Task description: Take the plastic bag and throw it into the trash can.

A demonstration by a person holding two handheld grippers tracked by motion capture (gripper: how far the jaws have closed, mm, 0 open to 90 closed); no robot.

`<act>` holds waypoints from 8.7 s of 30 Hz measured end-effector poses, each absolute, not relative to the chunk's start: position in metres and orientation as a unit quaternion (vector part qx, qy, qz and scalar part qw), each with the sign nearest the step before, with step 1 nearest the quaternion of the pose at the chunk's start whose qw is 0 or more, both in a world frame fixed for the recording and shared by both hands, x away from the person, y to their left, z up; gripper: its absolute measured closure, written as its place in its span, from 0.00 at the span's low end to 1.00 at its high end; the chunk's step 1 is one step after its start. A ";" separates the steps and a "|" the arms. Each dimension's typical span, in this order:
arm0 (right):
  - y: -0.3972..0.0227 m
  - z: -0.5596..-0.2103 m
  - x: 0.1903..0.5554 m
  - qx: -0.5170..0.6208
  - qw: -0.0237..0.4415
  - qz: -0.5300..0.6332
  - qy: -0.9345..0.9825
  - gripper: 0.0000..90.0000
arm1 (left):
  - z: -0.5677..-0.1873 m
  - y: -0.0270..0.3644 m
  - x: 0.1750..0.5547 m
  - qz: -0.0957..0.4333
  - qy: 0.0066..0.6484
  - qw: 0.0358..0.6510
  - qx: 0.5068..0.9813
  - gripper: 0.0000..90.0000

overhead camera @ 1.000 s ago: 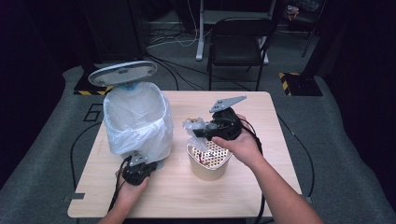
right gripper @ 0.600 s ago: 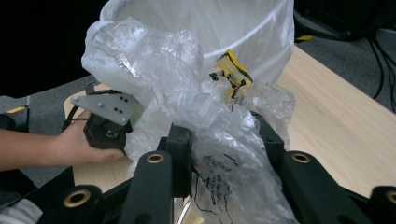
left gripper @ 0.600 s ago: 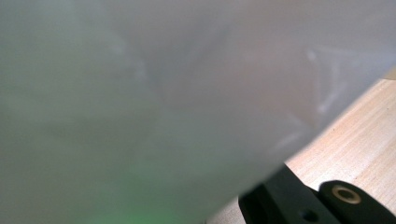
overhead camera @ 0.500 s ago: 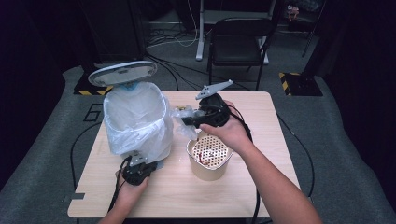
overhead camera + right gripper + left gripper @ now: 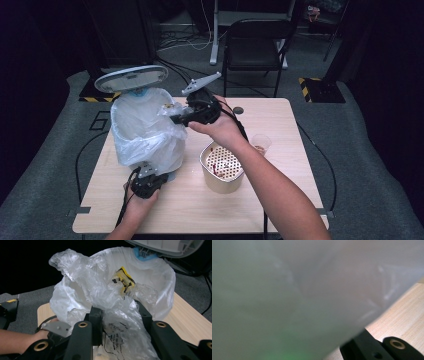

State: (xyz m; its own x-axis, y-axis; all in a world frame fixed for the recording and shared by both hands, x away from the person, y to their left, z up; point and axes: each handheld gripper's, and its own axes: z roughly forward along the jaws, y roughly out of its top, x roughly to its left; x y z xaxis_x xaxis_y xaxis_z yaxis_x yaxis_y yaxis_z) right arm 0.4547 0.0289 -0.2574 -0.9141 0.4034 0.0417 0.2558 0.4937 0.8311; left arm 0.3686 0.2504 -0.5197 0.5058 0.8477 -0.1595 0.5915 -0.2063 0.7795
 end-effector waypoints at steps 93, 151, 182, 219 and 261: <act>-0.058 -0.310 0.464 0.284 0.164 0.439 0.837 0.61 | -0.519 0.253 0.368 0.147 0.459 0.418 0.770 1.00; -0.126 -0.419 0.457 0.353 0.077 0.406 0.839 0.92 | -0.519 0.253 0.368 0.147 0.460 0.422 0.767 1.00; -0.139 -0.408 0.428 0.364 0.081 0.428 0.823 0.66 | -0.519 0.253 0.369 0.147 0.460 0.421 0.768 1.00; -0.199 -0.437 0.464 0.469 0.179 0.391 0.772 0.09 | -0.519 0.253 0.369 0.146 0.460 0.422 0.767 1.00; -0.178 -0.479 0.486 0.462 0.184 0.368 0.786 0.28 | -0.520 0.253 0.369 0.146 0.459 0.423 0.767 1.00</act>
State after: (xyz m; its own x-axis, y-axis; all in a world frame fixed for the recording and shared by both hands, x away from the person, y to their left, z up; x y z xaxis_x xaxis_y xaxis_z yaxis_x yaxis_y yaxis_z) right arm 0.4863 -0.1779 -0.4787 -0.5060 0.8610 0.0510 0.5901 0.3024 0.7486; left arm 0.3685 0.2535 -0.5195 0.5353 0.8286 -0.1642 0.5811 -0.2202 0.7834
